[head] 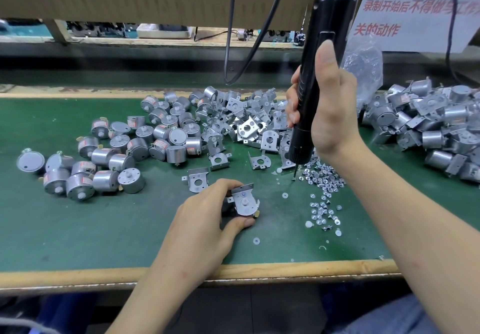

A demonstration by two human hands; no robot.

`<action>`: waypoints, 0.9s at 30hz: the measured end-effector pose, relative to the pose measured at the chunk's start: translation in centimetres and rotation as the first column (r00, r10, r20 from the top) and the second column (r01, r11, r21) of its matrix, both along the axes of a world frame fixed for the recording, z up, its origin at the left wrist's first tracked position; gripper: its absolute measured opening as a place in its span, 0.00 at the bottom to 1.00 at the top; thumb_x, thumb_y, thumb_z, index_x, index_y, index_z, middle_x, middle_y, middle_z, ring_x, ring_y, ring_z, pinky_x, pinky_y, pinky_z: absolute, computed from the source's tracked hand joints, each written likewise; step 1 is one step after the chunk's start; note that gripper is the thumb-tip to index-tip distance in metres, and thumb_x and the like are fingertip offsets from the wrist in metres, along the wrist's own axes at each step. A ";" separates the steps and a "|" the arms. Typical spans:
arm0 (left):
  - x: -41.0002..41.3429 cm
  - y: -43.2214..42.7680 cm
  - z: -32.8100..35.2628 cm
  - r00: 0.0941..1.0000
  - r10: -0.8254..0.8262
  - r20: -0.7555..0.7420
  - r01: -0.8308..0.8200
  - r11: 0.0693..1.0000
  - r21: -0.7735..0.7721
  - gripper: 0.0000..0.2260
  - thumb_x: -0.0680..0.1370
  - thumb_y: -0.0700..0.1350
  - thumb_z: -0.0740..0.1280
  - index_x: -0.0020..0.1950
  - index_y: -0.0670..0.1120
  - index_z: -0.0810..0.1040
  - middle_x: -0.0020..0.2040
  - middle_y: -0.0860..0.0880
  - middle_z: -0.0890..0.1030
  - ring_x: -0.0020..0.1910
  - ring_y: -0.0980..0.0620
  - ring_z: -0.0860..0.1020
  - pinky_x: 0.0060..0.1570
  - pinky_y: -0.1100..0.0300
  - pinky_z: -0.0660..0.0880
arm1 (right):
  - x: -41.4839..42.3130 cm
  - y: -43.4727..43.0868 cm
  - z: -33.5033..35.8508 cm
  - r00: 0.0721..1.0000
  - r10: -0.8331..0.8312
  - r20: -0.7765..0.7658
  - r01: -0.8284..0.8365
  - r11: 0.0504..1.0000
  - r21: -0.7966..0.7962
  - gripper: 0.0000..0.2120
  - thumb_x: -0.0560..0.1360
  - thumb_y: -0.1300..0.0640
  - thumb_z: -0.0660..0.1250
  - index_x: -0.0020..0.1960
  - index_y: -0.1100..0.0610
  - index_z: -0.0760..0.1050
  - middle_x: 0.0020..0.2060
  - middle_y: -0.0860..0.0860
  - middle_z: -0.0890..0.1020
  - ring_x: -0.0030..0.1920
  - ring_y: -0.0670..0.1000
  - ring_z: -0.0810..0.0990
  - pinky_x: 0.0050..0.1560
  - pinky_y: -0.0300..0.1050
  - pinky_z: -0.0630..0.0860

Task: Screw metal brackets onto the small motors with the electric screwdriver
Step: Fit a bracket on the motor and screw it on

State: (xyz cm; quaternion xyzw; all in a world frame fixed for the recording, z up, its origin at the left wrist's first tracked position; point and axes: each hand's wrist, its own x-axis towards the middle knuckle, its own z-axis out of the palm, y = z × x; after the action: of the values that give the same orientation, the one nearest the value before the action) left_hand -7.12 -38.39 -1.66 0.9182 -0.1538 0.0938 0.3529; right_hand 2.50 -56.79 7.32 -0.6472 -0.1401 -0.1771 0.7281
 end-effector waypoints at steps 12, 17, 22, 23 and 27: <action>0.0 0.1 -0.1 1.000 0.005 0.000 -0.005 1.000 -0.011 0.18 0.71 0.49 0.77 0.58 0.54 0.77 0.41 0.80 0.70 0.39 0.75 0.71 0.41 0.79 0.64 | -0.1 -0.2 -0.1 0.999 -0.010 -0.030 0.010 1.000 -0.005 0.28 0.73 0.33 0.60 0.40 0.60 0.71 0.25 0.53 0.73 0.23 0.53 0.69 0.27 0.42 0.68; 0.0 0.1 -0.2 1.000 0.009 -0.004 -0.009 1.000 0.001 0.19 0.71 0.50 0.77 0.60 0.53 0.77 0.42 0.80 0.70 0.40 0.74 0.71 0.42 0.79 0.64 | -0.9 0.4 0.9 0.999 0.014 -0.036 -0.013 1.000 0.018 0.28 0.73 0.34 0.60 0.42 0.62 0.72 0.26 0.54 0.73 0.25 0.53 0.70 0.27 0.43 0.69; 0.0 0.1 -0.4 1.000 0.025 -0.006 -0.025 1.000 0.000 0.19 0.71 0.49 0.77 0.60 0.53 0.78 0.40 0.80 0.70 0.39 0.74 0.71 0.42 0.79 0.65 | -2.6 2.1 2.6 0.993 0.114 -0.023 -0.112 0.992 0.060 0.24 0.78 0.40 0.54 0.41 0.59 0.72 0.27 0.53 0.72 0.24 0.53 0.70 0.29 0.46 0.69; 0.0 0.1 -0.4 1.000 0.027 -0.008 -0.027 1.000 -0.002 0.19 0.71 0.49 0.77 0.60 0.53 0.78 0.40 0.79 0.71 0.38 0.73 0.72 0.41 0.78 0.65 | -3.1 2.6 2.9 0.990 0.141 -0.018 -0.139 0.987 0.080 0.24 0.78 0.40 0.53 0.40 0.59 0.72 0.26 0.53 0.72 0.24 0.53 0.70 0.29 0.46 0.68; 0.0 0.0 -0.4 0.999 0.034 -0.006 -0.034 0.999 -0.004 0.19 0.71 0.50 0.78 0.59 0.54 0.78 0.40 0.79 0.72 0.37 0.69 0.72 0.39 0.76 0.66 | -4.5 3.9 3.2 0.970 0.244 0.002 -0.241 0.958 0.154 0.24 0.76 0.38 0.53 0.39 0.58 0.72 0.26 0.54 0.71 0.23 0.52 0.68 0.27 0.45 0.67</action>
State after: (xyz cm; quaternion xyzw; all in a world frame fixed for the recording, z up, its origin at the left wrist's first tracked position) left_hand -7.08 -38.38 -2.05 0.9202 -0.1370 0.0973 0.3536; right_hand -2.05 -52.86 10.52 -0.5688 -0.1983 -0.0913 0.7930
